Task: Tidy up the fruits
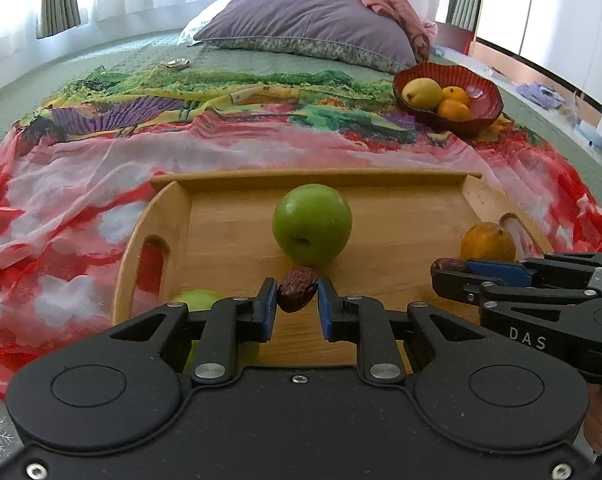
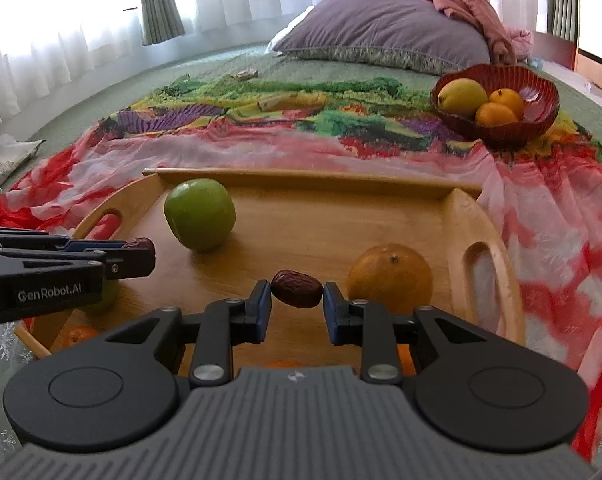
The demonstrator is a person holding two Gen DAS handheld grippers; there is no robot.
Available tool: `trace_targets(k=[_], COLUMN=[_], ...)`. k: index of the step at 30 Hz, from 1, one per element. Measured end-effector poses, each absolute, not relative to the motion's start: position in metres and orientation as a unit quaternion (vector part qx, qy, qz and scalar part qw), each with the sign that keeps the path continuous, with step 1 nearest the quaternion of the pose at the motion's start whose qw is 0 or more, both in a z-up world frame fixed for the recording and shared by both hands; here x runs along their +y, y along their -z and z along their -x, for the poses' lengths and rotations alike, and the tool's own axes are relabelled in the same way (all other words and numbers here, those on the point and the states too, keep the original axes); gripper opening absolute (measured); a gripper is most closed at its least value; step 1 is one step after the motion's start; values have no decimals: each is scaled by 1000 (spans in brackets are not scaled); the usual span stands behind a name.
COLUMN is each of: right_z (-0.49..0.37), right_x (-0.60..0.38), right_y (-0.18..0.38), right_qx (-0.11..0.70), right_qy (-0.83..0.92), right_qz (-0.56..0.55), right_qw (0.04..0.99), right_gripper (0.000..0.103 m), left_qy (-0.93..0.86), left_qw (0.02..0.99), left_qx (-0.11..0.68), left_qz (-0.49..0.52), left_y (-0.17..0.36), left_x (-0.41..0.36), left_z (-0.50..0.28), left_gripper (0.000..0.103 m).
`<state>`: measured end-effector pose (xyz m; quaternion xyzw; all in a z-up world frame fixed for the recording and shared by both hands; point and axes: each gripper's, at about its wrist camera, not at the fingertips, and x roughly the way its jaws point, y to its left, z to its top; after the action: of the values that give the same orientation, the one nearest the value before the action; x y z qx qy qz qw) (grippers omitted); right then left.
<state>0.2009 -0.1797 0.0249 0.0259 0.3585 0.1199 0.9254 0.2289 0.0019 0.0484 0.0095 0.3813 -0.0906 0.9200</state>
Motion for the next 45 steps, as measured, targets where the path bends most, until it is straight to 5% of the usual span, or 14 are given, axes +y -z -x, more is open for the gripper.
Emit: trace_targets(k=[18,23,29,45], right_z=[-199,-194,-184,-166], right_x=[-168,-165,-160,-163], right_y=[-13,-17,-28,-46], right_qx=[367,358,335,306], right_qy=[-110,-113,-117,-114], right_qz=[10,14,32,31], right_qw=[924,927,934,945], right_gripper=[34,43,43,55], left_qy=[86,88,91,86], left_qw=[920,924,930,940], left_qx=[380,372,355,329], left_qz=[-30,-29,-32,-35], left_y=[-38,-44,-55,-74], left_x=[-10,-9,-7,-1], left_z=[-229,-225,-215,-193], left_gripper=[21,21,37,53])
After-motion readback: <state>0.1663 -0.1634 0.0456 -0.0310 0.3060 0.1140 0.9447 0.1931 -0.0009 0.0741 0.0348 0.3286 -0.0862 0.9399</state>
